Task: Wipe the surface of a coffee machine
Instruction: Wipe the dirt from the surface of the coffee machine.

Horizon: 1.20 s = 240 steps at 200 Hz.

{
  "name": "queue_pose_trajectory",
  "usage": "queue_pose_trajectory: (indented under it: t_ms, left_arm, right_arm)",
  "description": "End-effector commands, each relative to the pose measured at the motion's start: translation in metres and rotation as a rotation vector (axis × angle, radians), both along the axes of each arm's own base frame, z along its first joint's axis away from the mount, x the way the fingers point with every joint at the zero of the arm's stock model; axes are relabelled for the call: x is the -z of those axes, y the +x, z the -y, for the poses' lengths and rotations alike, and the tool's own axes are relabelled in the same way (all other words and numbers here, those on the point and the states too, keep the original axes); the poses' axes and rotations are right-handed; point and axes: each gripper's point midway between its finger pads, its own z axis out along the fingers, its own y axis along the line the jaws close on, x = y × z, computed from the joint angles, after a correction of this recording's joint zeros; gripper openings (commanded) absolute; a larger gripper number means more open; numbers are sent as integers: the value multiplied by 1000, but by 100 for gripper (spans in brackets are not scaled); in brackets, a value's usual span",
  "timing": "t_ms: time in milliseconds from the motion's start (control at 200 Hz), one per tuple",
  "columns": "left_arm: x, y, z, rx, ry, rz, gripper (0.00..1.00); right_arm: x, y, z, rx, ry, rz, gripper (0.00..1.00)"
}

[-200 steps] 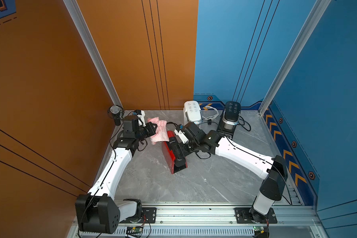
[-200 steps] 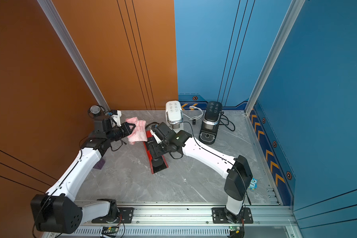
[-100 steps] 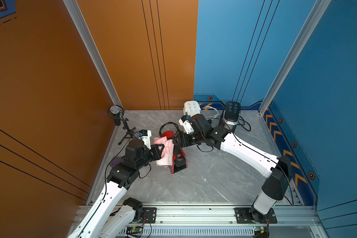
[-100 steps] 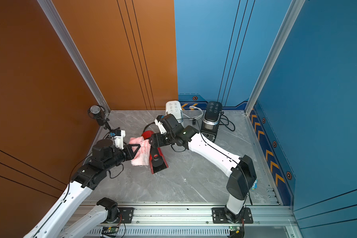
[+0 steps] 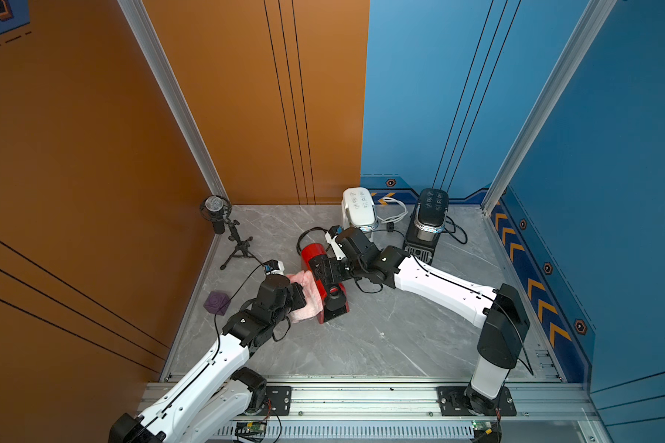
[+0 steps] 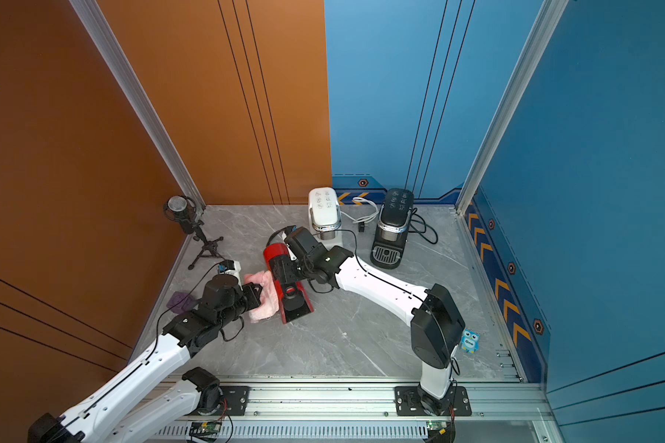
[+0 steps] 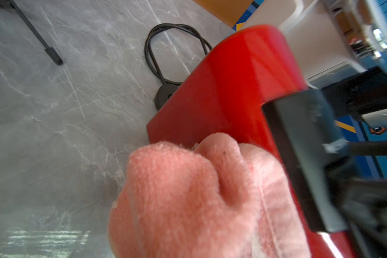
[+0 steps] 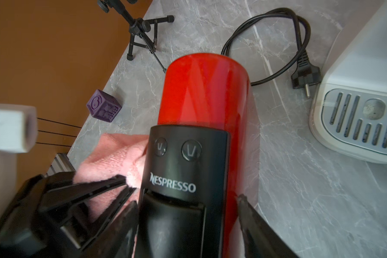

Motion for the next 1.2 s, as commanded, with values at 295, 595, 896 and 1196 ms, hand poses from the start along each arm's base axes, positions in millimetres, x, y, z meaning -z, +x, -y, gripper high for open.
queue_pose_trajectory:
  t_ms: [295, 595, 896, 1196]
  left_arm:
    - [37, 14, -1, -30, -11, -37, 0]
    - [-81, 39, 3, 43, -59, 144, 0]
    - [-73, 54, -7, 7, -6, 102, 0]
    - [3, 53, -21, -66, -23, 16, 0]
  right_arm:
    - [22, -16, 3, -8, -14, -65, 72]
    - [16, -10, 20, 4, -32, -54, 73]
    - [26, -5, 28, 10, -26, -98, 69]
    - [33, -17, 20, -22, -30, -124, 66]
